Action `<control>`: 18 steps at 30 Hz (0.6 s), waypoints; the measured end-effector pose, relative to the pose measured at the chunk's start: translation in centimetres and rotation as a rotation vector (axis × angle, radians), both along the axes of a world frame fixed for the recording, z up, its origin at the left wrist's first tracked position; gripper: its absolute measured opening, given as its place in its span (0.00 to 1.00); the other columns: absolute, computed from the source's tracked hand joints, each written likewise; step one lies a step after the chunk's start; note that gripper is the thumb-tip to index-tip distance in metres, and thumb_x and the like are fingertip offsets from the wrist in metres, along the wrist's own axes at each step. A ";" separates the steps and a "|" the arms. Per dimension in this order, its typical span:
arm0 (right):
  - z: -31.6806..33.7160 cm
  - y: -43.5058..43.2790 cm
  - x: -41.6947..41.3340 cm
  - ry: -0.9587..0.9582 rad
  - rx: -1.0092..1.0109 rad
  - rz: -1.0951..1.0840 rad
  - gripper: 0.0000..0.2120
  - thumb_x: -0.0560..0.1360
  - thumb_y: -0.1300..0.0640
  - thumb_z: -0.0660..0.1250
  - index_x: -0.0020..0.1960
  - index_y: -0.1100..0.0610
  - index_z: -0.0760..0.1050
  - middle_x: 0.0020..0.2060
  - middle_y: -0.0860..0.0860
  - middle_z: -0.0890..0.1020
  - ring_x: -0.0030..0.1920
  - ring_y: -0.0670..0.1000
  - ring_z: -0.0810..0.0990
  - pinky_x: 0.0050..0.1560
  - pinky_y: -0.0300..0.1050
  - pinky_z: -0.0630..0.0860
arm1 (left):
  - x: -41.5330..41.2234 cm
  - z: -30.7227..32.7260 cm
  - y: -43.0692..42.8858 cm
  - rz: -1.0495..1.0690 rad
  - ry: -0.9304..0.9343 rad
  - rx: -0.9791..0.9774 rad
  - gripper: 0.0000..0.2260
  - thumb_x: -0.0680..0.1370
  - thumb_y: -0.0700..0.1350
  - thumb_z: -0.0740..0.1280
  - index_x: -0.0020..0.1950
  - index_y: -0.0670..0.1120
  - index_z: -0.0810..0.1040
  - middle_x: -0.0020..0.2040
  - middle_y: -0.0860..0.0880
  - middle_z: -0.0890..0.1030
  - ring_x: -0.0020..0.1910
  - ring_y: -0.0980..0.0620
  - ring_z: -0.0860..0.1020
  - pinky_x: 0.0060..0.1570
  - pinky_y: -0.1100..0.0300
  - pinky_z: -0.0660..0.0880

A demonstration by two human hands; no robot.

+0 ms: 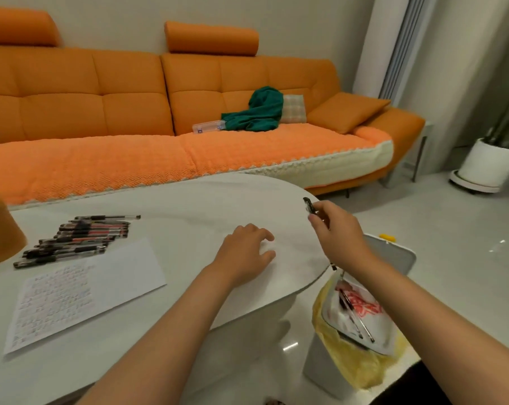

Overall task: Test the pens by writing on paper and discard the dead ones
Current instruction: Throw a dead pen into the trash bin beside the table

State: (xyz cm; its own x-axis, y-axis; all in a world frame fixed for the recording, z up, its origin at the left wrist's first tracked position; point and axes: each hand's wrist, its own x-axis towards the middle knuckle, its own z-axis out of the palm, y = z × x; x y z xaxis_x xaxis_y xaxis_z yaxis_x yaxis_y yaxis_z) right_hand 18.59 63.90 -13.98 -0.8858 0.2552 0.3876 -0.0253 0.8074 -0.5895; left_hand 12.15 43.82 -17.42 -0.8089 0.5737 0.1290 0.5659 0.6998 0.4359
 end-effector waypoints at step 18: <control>-13.1 10.1 2.7 -0.552 -0.054 -0.392 0.13 0.79 0.54 0.61 0.38 0.57 0.75 0.33 0.55 0.79 0.36 0.56 0.79 0.33 0.47 0.75 | 0.6 -3.2 5.2 0.011 0.131 -0.010 0.19 0.81 0.58 0.59 0.71 0.57 0.71 0.70 0.54 0.69 0.70 0.50 0.63 0.69 0.53 0.60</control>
